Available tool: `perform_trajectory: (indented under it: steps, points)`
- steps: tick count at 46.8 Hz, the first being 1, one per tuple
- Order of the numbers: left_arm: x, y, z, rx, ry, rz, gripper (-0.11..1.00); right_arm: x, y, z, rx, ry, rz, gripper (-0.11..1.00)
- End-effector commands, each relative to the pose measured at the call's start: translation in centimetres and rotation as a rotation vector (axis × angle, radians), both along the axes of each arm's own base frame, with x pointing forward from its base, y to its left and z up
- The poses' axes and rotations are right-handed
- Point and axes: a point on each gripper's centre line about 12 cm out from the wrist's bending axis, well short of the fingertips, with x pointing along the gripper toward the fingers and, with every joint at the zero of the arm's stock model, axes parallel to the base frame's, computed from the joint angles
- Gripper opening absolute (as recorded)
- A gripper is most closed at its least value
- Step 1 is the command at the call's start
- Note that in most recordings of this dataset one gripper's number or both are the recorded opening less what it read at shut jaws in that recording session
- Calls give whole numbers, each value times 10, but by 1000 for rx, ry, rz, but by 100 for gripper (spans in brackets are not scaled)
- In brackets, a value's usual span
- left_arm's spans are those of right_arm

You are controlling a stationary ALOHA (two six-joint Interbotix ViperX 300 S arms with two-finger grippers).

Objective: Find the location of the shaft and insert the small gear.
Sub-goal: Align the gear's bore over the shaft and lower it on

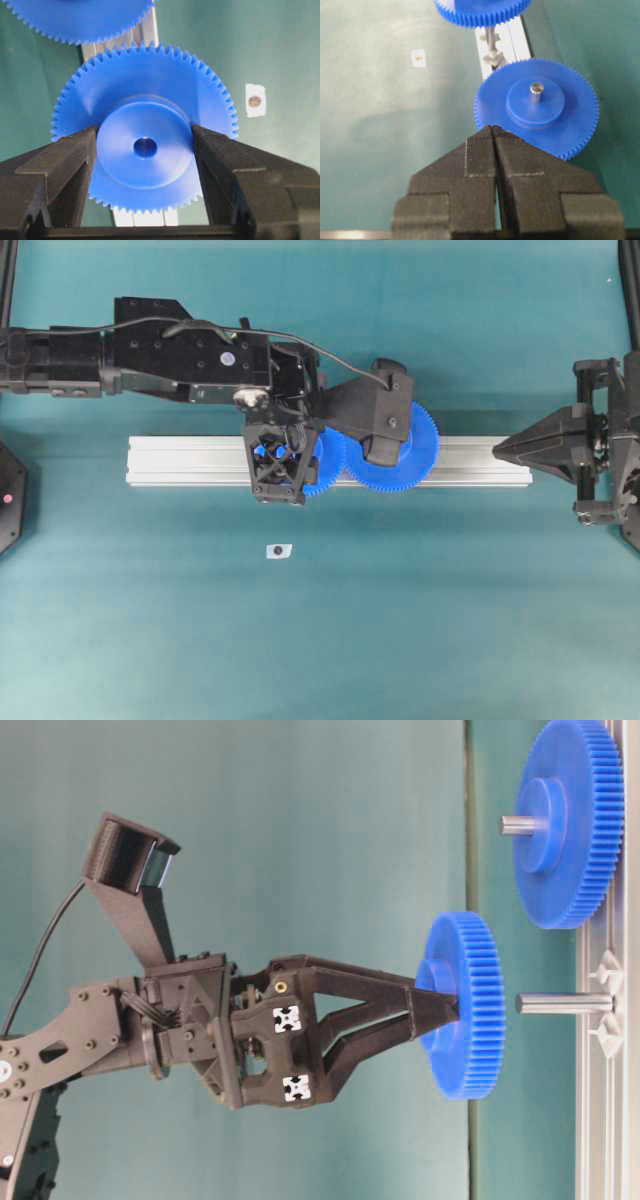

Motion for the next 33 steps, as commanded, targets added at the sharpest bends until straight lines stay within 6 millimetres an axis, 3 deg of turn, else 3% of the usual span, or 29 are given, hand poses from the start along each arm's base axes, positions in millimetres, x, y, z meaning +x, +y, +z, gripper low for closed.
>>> perform_trajectory:
  steps: [1,33]
  points:
    - [4,0,18,6,-55,-2,63,2,0,4,11,-16,-7,0]
    - [5,1,-15,3,-20,2,63,1,-1,3,12,-12,-12,0]
